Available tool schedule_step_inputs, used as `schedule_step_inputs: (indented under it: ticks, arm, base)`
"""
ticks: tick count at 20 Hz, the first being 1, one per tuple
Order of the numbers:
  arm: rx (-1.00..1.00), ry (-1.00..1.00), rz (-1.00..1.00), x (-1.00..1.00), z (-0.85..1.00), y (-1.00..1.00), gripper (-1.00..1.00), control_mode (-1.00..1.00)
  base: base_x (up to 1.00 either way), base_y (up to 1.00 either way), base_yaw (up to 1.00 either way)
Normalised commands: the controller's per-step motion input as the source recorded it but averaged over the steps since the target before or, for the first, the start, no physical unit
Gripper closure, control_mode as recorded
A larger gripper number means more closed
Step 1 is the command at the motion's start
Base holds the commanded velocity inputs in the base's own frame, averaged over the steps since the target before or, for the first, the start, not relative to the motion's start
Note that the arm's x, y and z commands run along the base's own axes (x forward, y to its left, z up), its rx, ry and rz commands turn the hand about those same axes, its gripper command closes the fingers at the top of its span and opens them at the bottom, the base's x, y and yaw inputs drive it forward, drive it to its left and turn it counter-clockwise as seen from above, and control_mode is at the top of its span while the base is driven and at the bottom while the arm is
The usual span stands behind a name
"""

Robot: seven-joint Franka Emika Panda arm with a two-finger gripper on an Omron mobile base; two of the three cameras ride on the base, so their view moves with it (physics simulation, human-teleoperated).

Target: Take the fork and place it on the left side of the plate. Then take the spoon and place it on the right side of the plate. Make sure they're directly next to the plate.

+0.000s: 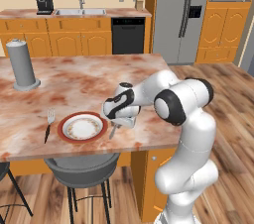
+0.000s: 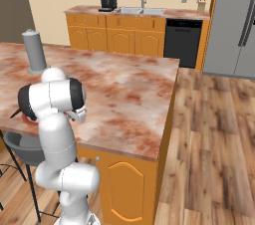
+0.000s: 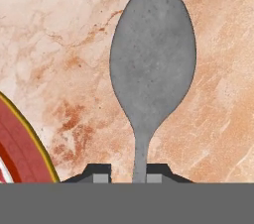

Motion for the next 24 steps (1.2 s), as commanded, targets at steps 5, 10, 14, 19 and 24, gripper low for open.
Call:
schedule_step_inputs:
  ticks: [5, 10, 14, 19, 24]
  arm:
    - [0.00, -0.01, 0.00, 0.06, 0.00, 0.00, -1.00, -1.00]
    - [0.00, -0.04, 0.00, 0.00, 0.27, 0.00, -1.00, -1.00]
    - [0.00, -0.08, 0.00, -0.22, 0.72, 0.00, -1.00, -1.00]
    - [0.00, -0.10, 0.00, -0.69, 0.83, 0.00, -1.00, -1.00]
    - [0.00, -0.06, 0.00, -1.00, 0.40, 0.00, -1.00, -1.00]
  base:
    - [0.00, 0.00, 0.00]
    - [0.00, 0.00, 0.00]
    - [0.00, 0.00, 0.00]
    - [0.00, 0.00, 0.00]
    - [0.00, 0.00, 0.00]
